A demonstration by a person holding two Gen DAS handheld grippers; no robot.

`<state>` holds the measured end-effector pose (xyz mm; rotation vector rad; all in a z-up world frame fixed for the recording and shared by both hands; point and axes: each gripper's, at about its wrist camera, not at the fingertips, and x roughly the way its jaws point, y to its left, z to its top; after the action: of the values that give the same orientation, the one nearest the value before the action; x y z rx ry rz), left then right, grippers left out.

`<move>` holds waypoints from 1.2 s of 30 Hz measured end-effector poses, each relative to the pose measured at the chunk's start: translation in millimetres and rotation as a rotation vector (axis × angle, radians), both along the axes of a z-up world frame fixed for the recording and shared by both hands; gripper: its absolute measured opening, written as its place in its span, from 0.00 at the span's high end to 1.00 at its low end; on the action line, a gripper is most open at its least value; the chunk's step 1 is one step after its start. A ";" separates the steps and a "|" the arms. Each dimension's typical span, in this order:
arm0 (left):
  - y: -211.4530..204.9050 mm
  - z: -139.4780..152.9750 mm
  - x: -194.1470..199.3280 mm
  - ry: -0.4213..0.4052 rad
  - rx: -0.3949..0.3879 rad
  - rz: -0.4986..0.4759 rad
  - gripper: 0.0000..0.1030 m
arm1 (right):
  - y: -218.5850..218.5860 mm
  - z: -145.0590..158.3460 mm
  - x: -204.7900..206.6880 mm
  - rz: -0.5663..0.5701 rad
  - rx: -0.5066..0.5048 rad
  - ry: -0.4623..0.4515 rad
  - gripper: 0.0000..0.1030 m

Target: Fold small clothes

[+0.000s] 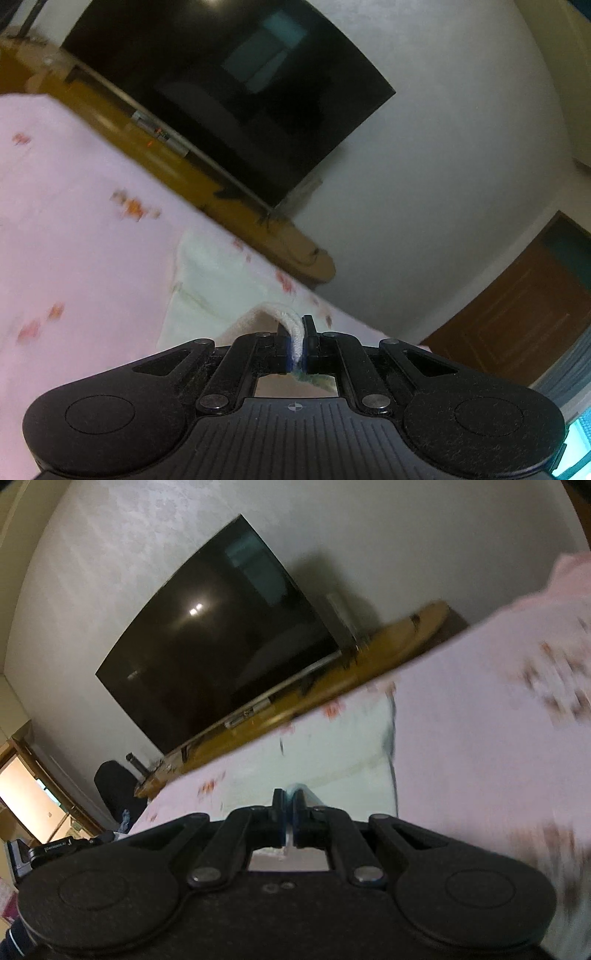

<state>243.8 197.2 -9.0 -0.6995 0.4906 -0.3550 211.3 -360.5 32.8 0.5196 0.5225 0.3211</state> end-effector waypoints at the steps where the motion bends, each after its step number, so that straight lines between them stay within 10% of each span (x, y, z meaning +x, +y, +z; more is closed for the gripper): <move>1: -0.5 2.2 19.0 0.000 0.003 0.001 0.96 | -0.5 6.6 19.9 -0.009 -0.001 0.002 0.96; 13: -16.1 -64.1 235.5 0.130 0.065 -0.013 0.96 | -1.8 -60.9 232.4 -0.042 0.033 0.136 0.96; 24: -31.8 -117.2 308.3 0.181 0.071 -0.065 0.95 | -15.3 -138.9 300.7 -0.117 0.100 0.243 0.94; 28: -20.2 -114.2 300.1 0.104 0.010 0.011 0.17 | -19.0 -131.5 289.2 -0.177 0.060 0.126 0.59; 32: -16.9 -103.5 302.6 0.075 0.089 -0.014 0.21 | -18.4 -123.9 284.2 -0.125 -0.019 0.105 0.61; 36: -36.2 -96.7 319.0 0.099 0.327 -0.095 0.51 | -11.4 -121.1 294.3 -0.087 -0.108 0.116 0.63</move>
<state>562.8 161.1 -105.7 -0.3787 0.6598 -0.3208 505.6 -371.9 -88.3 0.4565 0.6245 0.1787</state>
